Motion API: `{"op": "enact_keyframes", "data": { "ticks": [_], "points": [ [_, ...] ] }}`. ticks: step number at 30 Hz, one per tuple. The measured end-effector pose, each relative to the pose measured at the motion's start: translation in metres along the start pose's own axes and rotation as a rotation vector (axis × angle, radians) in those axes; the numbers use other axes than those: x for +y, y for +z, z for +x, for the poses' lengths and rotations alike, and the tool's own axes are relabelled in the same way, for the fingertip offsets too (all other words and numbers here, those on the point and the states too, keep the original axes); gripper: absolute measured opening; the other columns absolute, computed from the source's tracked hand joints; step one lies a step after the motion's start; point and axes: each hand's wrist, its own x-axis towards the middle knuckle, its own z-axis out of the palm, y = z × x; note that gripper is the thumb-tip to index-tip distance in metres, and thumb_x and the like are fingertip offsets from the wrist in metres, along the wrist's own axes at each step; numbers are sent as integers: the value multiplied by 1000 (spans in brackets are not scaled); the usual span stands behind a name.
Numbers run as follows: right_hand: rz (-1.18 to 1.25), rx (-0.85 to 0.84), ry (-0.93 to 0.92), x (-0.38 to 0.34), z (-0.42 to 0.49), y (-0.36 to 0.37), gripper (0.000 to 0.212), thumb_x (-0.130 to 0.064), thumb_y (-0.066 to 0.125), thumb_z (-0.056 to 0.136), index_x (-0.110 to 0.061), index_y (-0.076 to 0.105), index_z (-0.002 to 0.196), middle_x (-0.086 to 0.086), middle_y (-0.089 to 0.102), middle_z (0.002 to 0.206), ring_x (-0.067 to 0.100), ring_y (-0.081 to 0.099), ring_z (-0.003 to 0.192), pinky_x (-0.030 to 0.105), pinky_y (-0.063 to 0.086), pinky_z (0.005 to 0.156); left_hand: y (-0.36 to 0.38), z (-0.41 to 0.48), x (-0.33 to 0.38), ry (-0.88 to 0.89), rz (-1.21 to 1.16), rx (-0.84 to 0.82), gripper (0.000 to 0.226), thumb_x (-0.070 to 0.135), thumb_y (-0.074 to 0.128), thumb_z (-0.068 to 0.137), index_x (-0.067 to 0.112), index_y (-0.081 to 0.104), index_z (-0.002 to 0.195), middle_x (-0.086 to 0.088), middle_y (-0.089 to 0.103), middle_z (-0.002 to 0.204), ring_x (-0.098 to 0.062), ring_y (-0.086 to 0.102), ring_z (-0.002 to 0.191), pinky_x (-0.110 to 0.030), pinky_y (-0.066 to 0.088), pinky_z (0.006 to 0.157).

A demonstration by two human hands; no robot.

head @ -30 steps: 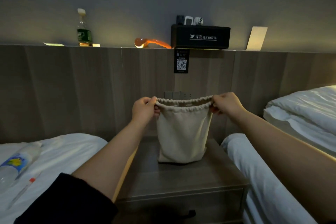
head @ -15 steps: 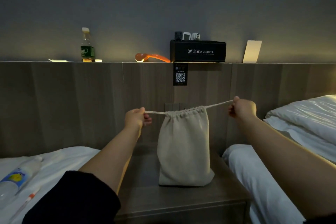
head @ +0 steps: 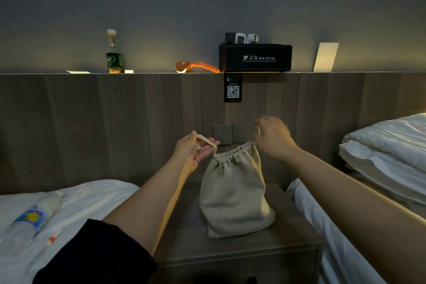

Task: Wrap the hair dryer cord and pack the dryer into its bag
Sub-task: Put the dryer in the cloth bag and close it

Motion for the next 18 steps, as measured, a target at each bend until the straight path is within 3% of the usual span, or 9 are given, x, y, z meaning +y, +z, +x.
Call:
{"op": "enact_keyframes", "data": {
  "ticks": [2, 4, 5, 7, 8, 10, 12, 15, 18],
  "points": [
    [-43, -163, -195, -15, 2, 6, 65, -34, 56, 83, -22, 33, 142, 9, 26, 155, 29, 16, 144, 52, 11, 116, 2, 1, -1, -10, -21, -8, 25, 22, 28, 102, 4, 39, 117, -20, 57, 83, -44, 55, 115, -40, 58, 64],
    [-127, -358, -269, -25, 4, 17, 71, -37, 58, 79, -26, 29, 143, 6, 29, 153, 28, 18, 143, 58, 5, 114, 2, 0, -1, -2, -34, -21, 28, 23, 29, 102, 1, 42, 114, -20, 57, 83, -45, 55, 114, -36, 58, 56],
    [-153, -442, -253, -27, 4, 21, 63, -34, 58, 79, -26, 39, 138, 7, 43, 144, 28, 30, 137, 60, 8, 112, 0, 0, -1, -9, -55, -14, 30, 23, 29, 102, 0, 43, 114, -21, 57, 84, -44, 58, 110, -39, 59, 64],
    [-179, -501, -192, -28, 5, 24, 28, -26, 58, 80, -18, 59, 106, 4, 62, 104, 29, 53, 110, 55, 28, 104, -10, 5, -2, 5, 4, 34, 25, 22, 32, 101, 2, 46, 104, -21, 58, 84, -36, 66, 86, -43, 55, 79],
    [-157, -477, -177, -27, 5, 25, 13, -25, 59, 80, -15, 59, 89, 3, 60, 88, 28, 57, 96, 46, 39, 92, -19, 10, -3, 87, 201, 103, 20, 19, 35, 100, 5, 48, 96, -22, 59, 87, -30, 67, 77, -42, 54, 78],
    [-94, -430, -163, -23, 3, 27, 20, -28, 66, 78, -17, 52, 68, 2, 56, 77, 25, 56, 80, 33, 42, 67, -37, 17, -3, 409, 880, 238, 13, 12, 44, 94, 8, 56, 96, -18, 64, 101, -29, 66, 90, -37, 49, 81],
    [-44, -375, -153, -21, 1, 27, 30, -33, 69, 75, -24, 46, 58, -2, 54, 70, 21, 54, 72, 31, 40, 60, -42, 14, -5, 681, 1288, 91, 24, 11, 51, 89, 12, 59, 111, -9, 62, 114, -25, 55, 111, -29, 40, 91],
    [30, -305, -99, -19, -3, 26, 30, -36, 73, 71, -26, 49, 57, -7, 50, 64, 18, 54, 68, 31, 41, 56, -28, 3, -12, 517, 1440, -331, 27, 36, 54, 90, 19, 64, 109, -4, 68, 108, -19, 60, 101, -28, 46, 87],
    [90, -269, -50, -13, -6, 18, 29, -42, 73, 72, -15, 62, 73, -2, 58, 70, 18, 56, 70, 32, 42, 58, -25, 3, -16, 516, 1640, -307, 33, 47, 52, 88, 19, 69, 91, -4, 69, 90, -21, 62, 85, -37, 51, 76]
  ]
}}
